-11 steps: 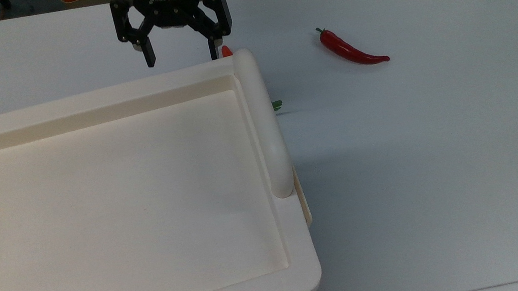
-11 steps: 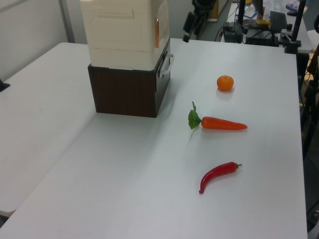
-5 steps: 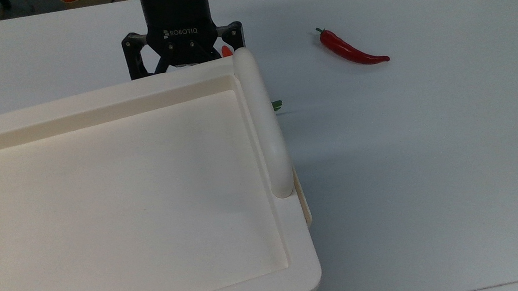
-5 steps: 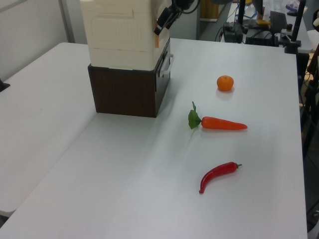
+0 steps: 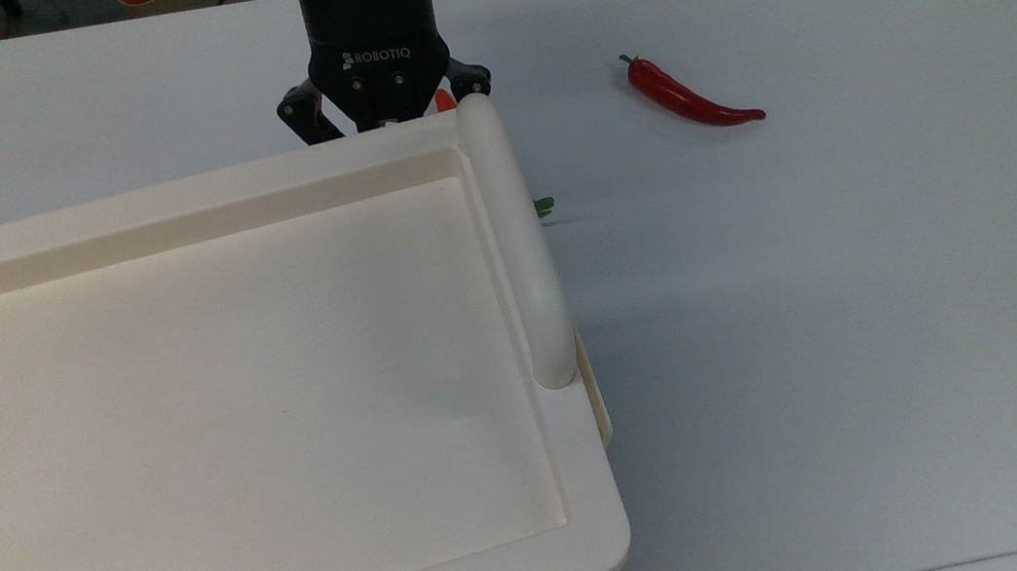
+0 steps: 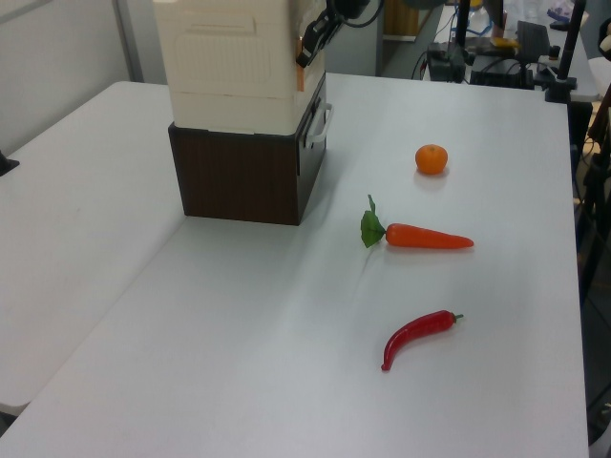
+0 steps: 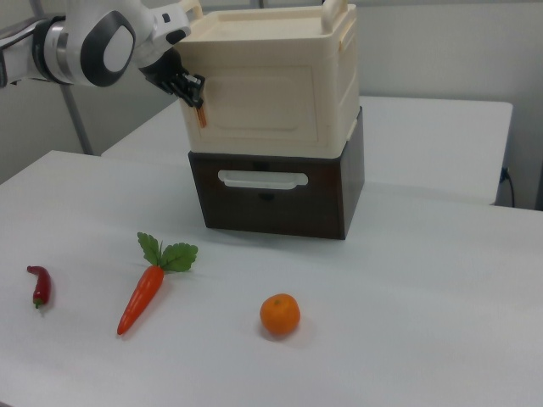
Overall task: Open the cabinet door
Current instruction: 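Pull the gripped door outward, swinging it open on its hinge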
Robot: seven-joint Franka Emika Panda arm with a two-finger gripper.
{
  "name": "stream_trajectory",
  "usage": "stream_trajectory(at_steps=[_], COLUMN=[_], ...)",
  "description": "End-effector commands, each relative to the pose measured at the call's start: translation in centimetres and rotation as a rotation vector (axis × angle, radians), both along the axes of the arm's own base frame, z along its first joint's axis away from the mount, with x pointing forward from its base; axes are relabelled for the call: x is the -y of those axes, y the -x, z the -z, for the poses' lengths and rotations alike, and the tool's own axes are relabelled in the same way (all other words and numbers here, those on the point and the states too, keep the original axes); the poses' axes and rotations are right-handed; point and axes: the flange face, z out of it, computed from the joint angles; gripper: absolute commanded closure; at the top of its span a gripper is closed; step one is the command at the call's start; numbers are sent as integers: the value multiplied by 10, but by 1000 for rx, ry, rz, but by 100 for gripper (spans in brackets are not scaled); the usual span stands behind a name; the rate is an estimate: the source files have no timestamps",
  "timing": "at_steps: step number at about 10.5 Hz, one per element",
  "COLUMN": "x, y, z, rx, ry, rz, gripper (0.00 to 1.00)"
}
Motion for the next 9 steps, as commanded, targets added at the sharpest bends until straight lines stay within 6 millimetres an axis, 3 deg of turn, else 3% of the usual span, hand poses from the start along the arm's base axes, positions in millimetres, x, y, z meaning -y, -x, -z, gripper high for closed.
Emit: stream_trajectory(at_steps=[1, 6, 8, 9], x=[3, 25, 57, 75], y=[1, 53, 74, 86], z=[-6, -9, -8, -8], rx=[24, -228, -352, -428], ry=[31, 7, -37, -47], rz=[-16, -81, -53, -36], gripper=[100, 100, 97, 59])
